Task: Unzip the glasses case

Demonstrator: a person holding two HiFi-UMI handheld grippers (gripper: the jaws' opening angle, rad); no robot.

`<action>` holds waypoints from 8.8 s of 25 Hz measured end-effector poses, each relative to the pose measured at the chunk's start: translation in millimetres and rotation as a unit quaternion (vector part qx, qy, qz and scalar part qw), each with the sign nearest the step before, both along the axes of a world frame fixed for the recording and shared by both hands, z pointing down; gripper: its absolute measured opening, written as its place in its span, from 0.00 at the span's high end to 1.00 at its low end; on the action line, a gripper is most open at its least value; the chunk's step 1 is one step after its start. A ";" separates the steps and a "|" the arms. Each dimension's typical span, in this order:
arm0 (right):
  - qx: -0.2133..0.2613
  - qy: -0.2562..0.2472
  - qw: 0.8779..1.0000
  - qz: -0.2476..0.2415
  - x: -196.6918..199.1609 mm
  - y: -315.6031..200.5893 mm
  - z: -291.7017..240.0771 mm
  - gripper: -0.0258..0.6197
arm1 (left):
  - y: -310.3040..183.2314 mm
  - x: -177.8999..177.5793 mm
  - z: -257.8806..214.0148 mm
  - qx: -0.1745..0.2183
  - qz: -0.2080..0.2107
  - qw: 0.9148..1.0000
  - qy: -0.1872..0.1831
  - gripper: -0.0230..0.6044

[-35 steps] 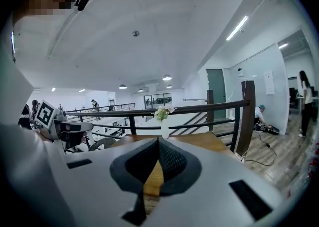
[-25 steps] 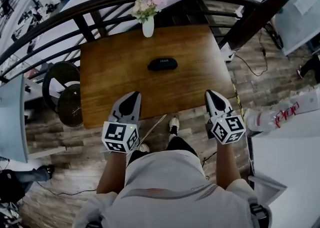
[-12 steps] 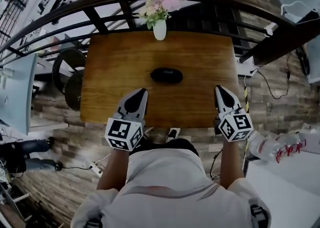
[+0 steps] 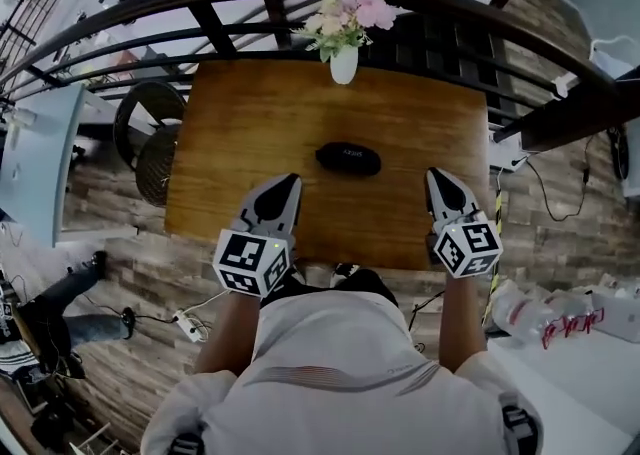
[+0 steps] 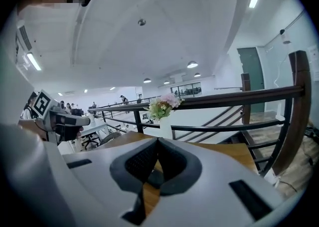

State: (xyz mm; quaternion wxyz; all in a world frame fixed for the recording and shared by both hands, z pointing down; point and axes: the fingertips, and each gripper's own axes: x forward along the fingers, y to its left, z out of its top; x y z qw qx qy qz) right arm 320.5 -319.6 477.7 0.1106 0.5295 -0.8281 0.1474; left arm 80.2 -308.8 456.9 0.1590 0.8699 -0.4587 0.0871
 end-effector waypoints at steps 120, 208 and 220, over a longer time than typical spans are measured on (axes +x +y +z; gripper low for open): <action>0.152 0.223 0.946 -0.181 -231.3 39.2 -101.0 0.88 | 12.0 -45.5 -162.0 0.065 0.176 0.940 0.285 0.53; 0.183 0.051 0.981 -0.045 -167.4 7.5 -155.7 0.88 | -1.8 -111.9 -163.3 0.283 -0.005 0.957 0.062 0.53; 0.180 0.042 0.982 -0.044 -166.9 9.0 -152.7 0.88 | -3.5 -113.2 -153.6 0.257 -0.017 0.965 0.053 0.53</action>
